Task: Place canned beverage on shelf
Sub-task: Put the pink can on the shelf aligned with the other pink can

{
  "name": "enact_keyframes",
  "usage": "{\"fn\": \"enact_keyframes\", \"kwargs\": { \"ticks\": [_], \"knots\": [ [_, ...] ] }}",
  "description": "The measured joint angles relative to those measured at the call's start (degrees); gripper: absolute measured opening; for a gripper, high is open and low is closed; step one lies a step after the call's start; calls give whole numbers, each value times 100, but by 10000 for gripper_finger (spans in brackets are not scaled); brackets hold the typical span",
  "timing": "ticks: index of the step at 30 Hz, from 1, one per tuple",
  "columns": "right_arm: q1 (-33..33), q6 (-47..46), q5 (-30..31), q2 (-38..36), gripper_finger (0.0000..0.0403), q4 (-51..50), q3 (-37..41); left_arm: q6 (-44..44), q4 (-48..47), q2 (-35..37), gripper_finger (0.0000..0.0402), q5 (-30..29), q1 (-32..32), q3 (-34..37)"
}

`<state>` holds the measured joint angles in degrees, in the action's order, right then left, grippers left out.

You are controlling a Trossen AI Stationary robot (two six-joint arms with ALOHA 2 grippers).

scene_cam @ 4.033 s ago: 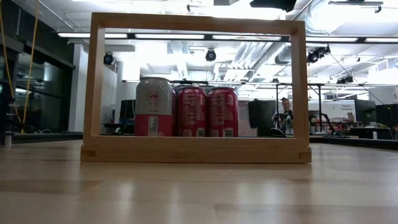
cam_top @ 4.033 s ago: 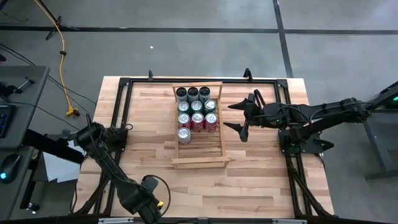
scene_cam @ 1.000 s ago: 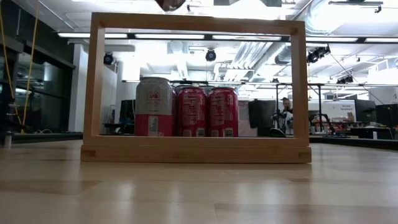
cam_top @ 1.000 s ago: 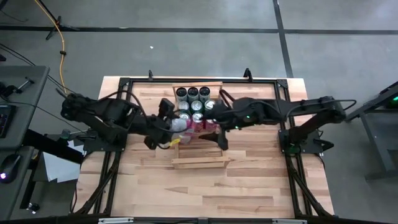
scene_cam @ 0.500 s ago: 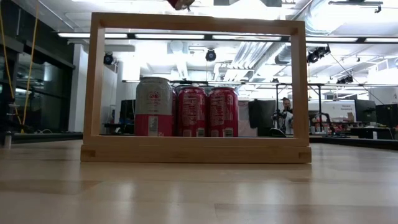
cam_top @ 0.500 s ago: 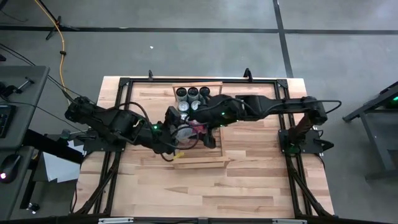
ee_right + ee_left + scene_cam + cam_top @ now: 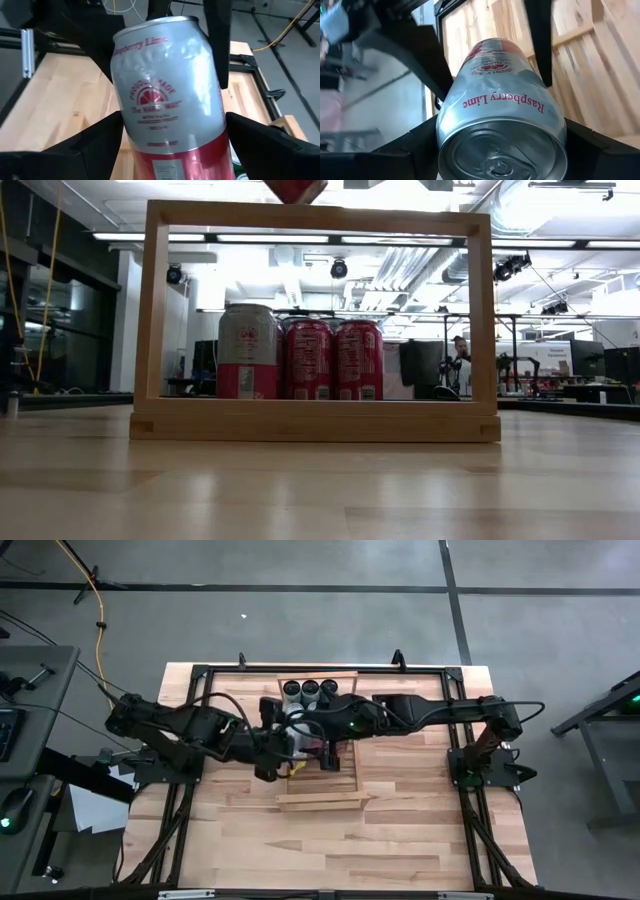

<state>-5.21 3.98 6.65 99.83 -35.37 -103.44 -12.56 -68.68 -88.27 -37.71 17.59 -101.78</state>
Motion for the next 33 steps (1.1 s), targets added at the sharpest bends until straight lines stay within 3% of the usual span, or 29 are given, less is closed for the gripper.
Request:
{"fn": "enact_keyframes", "kwargs": {
  "ticks": [8, 20, 33],
  "knots": [
    [-2, 230, 280, 4, 330, -236, 7, 994, -60, 0, 283, 596, -275, 0],
    [70, 209, 165, 222, 330, -243, 8, 490, 484, 3, 283, 692, -297, 0],
    [72, 248, 191, 197, 329, -152, 11, 398, 90, 7, 283, 675, -296, 0]
  ]
}}
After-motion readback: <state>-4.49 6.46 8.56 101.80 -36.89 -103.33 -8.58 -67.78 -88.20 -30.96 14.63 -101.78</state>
